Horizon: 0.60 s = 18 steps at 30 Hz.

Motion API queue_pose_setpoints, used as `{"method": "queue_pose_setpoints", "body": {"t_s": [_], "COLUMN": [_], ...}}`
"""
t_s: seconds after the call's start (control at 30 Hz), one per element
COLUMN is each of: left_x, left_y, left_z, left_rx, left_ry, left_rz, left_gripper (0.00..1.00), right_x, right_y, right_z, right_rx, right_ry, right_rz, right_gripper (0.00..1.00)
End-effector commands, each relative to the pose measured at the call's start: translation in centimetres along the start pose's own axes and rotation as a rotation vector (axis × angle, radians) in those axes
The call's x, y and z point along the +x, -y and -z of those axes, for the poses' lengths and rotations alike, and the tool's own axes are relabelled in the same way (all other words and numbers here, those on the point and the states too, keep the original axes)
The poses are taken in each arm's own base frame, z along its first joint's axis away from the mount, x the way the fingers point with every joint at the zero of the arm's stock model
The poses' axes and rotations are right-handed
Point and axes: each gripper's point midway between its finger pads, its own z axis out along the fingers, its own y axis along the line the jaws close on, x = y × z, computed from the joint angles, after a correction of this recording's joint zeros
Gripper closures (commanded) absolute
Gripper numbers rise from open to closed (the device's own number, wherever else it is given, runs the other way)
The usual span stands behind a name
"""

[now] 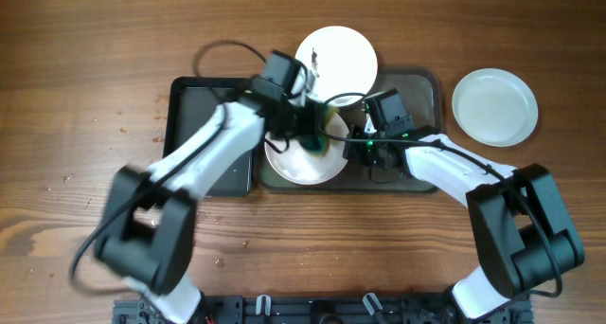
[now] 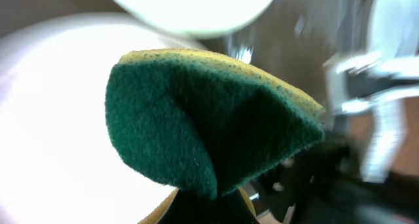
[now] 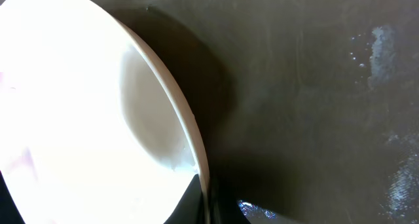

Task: Clean dirty plates on tray and stack at the side
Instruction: 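Scrub the lower plate's stain with the sponge in the left gripper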

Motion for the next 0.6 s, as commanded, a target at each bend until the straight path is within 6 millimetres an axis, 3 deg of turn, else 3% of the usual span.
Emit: {"method": "queue_pose_setpoints", "body": {"t_s": [0.0,0.1,0.57], "left_x": [-3.4,-3.1,1.5], "left_y": [-2.0,-3.1,-7.9], "left_z": [4.0,3.9,-2.4], "left_rx": [-0.153,-0.21,-0.323], "left_ry": [0.192,0.186,-0.013], "left_rz": [-0.017,-0.006,0.035], "left_gripper": [0.96,0.96,0.96], "right_x": [0.2,0.3,0.2], "right_y": [-0.7,-0.7,-0.7], "right_z": [-0.5,-0.5,-0.5], "right_rx": [-0.029,-0.028,-0.029], "right_ry": [-0.024,-0.025,-0.023], "right_rz": [-0.012,-0.012,-0.011], "right_gripper": [0.96,0.96,0.96]}}
